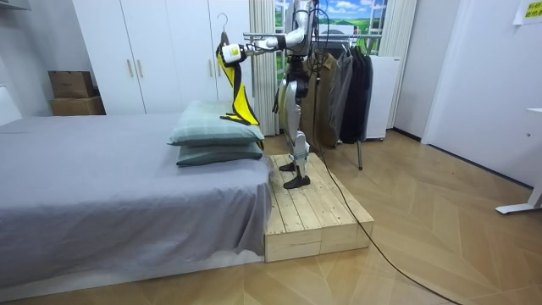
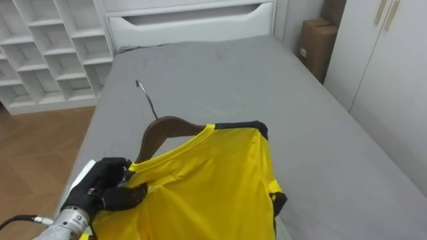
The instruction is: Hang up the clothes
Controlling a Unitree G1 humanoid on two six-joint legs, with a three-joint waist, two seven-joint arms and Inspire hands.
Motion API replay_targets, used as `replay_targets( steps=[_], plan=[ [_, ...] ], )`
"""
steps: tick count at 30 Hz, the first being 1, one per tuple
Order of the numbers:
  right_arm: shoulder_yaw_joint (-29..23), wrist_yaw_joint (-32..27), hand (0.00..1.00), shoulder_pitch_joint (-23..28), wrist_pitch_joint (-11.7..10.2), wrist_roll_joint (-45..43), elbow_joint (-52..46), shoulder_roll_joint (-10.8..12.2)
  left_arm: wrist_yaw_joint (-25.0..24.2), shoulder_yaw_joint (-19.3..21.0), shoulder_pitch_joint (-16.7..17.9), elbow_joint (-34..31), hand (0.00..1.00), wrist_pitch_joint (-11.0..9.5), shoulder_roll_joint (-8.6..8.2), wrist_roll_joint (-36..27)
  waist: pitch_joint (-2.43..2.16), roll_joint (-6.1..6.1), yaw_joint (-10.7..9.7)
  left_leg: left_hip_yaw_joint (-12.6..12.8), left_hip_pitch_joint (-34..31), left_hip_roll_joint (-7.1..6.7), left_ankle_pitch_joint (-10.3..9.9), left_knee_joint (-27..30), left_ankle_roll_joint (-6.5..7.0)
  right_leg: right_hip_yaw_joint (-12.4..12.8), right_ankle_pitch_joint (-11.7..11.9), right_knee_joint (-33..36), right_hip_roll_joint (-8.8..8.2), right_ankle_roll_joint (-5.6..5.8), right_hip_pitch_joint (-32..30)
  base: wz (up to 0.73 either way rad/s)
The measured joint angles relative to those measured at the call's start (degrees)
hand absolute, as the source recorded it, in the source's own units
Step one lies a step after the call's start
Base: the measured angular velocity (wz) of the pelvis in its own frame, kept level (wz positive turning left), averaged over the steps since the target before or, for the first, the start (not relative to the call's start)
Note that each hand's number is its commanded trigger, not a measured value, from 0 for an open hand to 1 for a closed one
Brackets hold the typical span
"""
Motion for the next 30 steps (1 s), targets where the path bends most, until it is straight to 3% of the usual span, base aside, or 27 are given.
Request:
replay_targets(
  steps=[4,12,21,25,30],
  plan=[
    [-0.8,0.0,0.0,0.7,0.0,-0.5,-0.1,0.0,-0.2,0.3,0.0,-0.7,1.0,0.1,0.01,0.1,0.05,0.0,1.1,0.0,0.2,0.15,0.0,0.1,-0.11,0.1,0.0,0.0,0.2,0.0,0.2,0.0],
    [-2.2,-2.4,0.0,0.7,1.1,-7.3,-2.5,0.0,-0.2,1.7,1.0,-0.8,1.0,1.6,0.51,0.5,0.03,-0.12,1.4,0.1,-0.1,0.11,0.0,0.2,-0.19,-0.1,-0.4,0.0,0.2,-0.52,-0.4,0.0],
    [-2.4,-12.8,0.0,0.7,1.2,-21.1,-3.6,-0.6,2.5,2.1,2.9,-3.0,1.0,2.0,0.92,0.6,-0.3,-1.12,1.3,-0.1,-0.3,0.03,0.0,-0.1,-0.25,-0.3,-0.9,0.3,0.11,-0.51,-0.4,0.01],
    [-5.2,-19.0,0.0,0.7,0.9,-33.4,-7.2,-1.0,3.0,2.2,4.3,-3.0,1.0,2.0,1.19,0.6,-0.29,-1.4,1.2,-0.1,-0.1,0.02,0.0,-0.1,-0.33,-0.3,-0.9,0.6,0.09,-0.51,-0.4,0.0],
    [-5.6,-25.2,0.0,0.6,-1.5,-41.5,-11.5,-3.3,3.2,2.3,4.8,-3.0,1.0,1.6,2.41,0.5,-0.02,-1.93,1.5,-0.2,0.0,0.05,0.0,0.1,-0.35,-0.5,-0.9,0.9,0.03,-0.51,-0.3,0.0]
  ],
)
